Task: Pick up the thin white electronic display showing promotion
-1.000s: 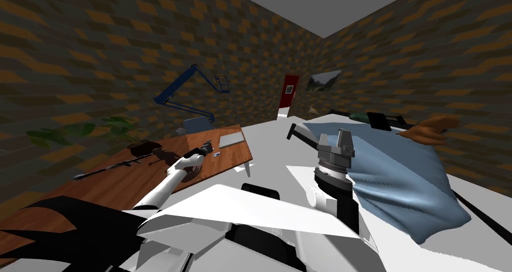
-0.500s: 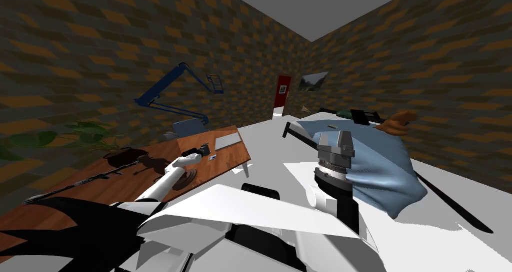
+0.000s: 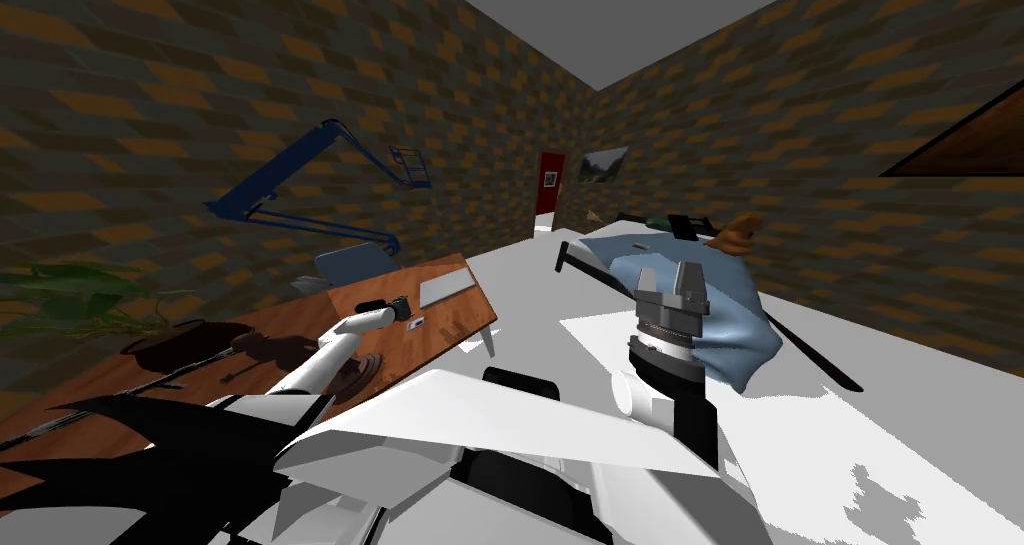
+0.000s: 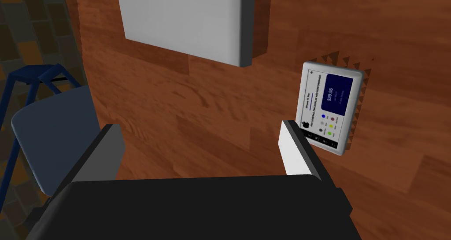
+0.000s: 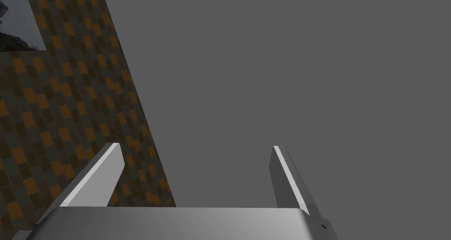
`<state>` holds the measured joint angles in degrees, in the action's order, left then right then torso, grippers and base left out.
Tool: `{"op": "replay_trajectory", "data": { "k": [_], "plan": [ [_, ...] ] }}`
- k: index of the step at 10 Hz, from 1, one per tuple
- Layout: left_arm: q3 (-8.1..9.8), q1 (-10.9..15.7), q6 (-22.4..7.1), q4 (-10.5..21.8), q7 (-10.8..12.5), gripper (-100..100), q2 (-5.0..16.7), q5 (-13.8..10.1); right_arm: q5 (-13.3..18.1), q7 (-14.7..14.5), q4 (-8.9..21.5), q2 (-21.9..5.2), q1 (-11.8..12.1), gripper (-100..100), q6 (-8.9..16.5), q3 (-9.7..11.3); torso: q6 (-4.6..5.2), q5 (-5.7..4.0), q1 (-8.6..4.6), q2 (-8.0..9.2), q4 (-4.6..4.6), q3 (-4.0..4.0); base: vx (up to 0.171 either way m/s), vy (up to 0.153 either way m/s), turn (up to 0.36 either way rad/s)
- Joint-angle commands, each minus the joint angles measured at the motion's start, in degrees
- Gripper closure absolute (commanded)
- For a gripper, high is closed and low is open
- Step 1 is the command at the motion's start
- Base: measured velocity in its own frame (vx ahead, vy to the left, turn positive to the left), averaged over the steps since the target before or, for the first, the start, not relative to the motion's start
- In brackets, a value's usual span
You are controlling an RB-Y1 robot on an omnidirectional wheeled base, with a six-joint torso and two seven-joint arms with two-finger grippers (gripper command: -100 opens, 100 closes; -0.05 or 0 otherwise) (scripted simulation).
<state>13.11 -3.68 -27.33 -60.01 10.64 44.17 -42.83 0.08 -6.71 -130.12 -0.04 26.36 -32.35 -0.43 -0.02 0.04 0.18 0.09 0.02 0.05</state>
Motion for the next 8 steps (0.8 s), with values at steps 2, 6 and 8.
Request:
{"op": "replay_trajectory", "data": {
  "k": [2, 6, 8],
  "plan": [
    [-0.48, 0.70, -2.13, 3.74, -0.84, -100, 1.28, -2.64, 0.00, 0.00, 0.00, 0.00, 0.01, 0, 0.00, -0.01, -0.06, 0.00, 0.01, 0.00, 0.00, 0.01, -0.021, 0.033, -0.075],
    [-0.54, 2.48, -7.95, 10.97, -0.47, -100, 2.98, -5.95, 0.00, 0.00, 0.00, 0.00, 0.00, 0, 0.00, 0.00, -0.01, 0.01, 0.08, 0.00, 0.00, 0.00, -0.028, 0.050, -0.210],
    [-0.62, 3.29, -10.72, 12.48, -0.28, -100, 3.66, -7.51, 0.00, 0.00, 0.00, 0.00, 0.02, 0, 0.00, -0.01, -0.08, 0.01, -0.02, -0.05, -0.01, -0.02, -0.015, 0.025, -0.153]
  ]
}}
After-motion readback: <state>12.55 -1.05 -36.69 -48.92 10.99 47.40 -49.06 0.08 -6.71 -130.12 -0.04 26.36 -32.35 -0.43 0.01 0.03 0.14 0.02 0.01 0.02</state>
